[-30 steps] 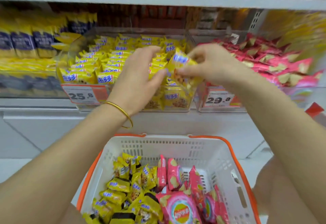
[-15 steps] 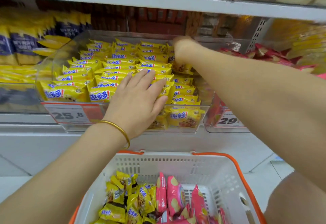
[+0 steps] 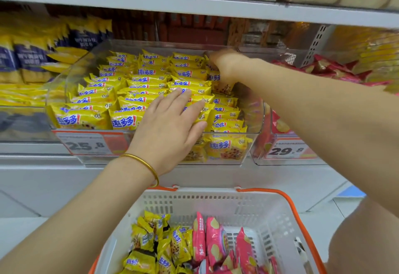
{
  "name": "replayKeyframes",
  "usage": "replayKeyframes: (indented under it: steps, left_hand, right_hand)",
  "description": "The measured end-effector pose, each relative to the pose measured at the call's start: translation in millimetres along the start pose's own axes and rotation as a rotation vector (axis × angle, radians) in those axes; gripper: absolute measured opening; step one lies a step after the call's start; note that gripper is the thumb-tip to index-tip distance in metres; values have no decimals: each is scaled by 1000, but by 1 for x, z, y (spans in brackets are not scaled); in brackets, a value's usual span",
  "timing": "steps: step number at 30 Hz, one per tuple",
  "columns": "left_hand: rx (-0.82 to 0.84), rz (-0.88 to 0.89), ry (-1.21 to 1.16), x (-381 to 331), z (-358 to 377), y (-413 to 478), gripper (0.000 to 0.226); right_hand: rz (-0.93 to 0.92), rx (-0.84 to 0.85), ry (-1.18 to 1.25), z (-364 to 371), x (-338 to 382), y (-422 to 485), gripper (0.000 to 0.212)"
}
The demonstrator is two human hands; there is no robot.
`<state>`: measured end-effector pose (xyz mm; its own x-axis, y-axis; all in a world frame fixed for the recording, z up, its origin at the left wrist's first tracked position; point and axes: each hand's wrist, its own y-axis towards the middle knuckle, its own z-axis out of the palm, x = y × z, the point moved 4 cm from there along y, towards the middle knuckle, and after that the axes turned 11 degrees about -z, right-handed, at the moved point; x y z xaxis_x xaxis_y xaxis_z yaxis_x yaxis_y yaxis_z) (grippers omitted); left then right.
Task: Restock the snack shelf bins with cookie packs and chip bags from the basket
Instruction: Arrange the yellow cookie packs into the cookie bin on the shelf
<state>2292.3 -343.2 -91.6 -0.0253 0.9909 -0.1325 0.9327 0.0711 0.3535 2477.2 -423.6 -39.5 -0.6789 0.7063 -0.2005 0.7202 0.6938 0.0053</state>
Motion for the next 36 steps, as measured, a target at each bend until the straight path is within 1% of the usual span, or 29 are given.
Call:
replayKeyframes:
  steps: [1,3,6,8,9,10,12,14,16,19,20,22,24,26,27,28,29,31,33,35,36]
  left_hand:
    - [7,5,-18,1,-1,-1,73]
    - [-3,19,-78,1,-4,-3,69]
    - [-126,96,-124,-7,-15,-12,48]
    - [-216,164,-115,-17,-24,-24,36]
    - [-245,193,-108,-22,-30,-32,31]
    - [-255,215,-98,-26,-35,-40,29]
    - [-202,241,-75,-29,-38,-57,28]
    - [-56,236,-30,-23,-27,-74,30]
    - [112,218,44,-14,-7,-92,34]
    - [344,153,126,2,22,-119,42]
    - [397,119,135,7,28,-125,46]
    - [483,64,145,13,34,-132,54]
    - [511,57,148,17,37,-135,53]
    - [521,51,161,21,42,-136,54]
    - [528,51,172,22,44,-135,57]
    - [530,60,180,22,47,-134,60]
    - [532,74,192,22,50,-133,61]
    - [566,96,223,21,56,-132,64]
    - [588,95,226,20,60,-131,65]
    - [617,73,213,18,63,-129,49]
    - [646,59,208,18,65,-128,40]
  right_hand:
    - [3,-6,40,-7,1,-6,48]
    - [10,-94,107,-27,2,-29,44]
    - [0,-300,185,-54,13,-90,33]
    - [-37,-344,267,-58,29,-137,31]
    - [-69,-308,333,-56,39,-155,29]
    - [-105,-230,401,-49,50,-169,26]
    - [-176,9,501,-19,73,-182,19]
    - [-210,231,592,27,97,-185,15]
    - [-250,406,592,83,124,-183,14]
    - [-342,604,558,170,165,-184,25]
    - [-344,641,589,196,177,-187,27]
    - [-312,660,654,238,196,-191,29]
    - [-258,680,720,271,210,-198,35]
    - [-267,752,756,296,224,-208,59]
    - [-299,788,727,306,232,-214,72]
    - [-335,805,676,314,240,-220,79]
    - [-356,790,634,320,245,-223,79]
    - [-352,745,640,326,247,-222,68]
    - [-258,744,853,326,235,-213,58]
    - [-93,745,1172,316,213,-203,44]
    - [-8,737,1339,308,201,-199,42]
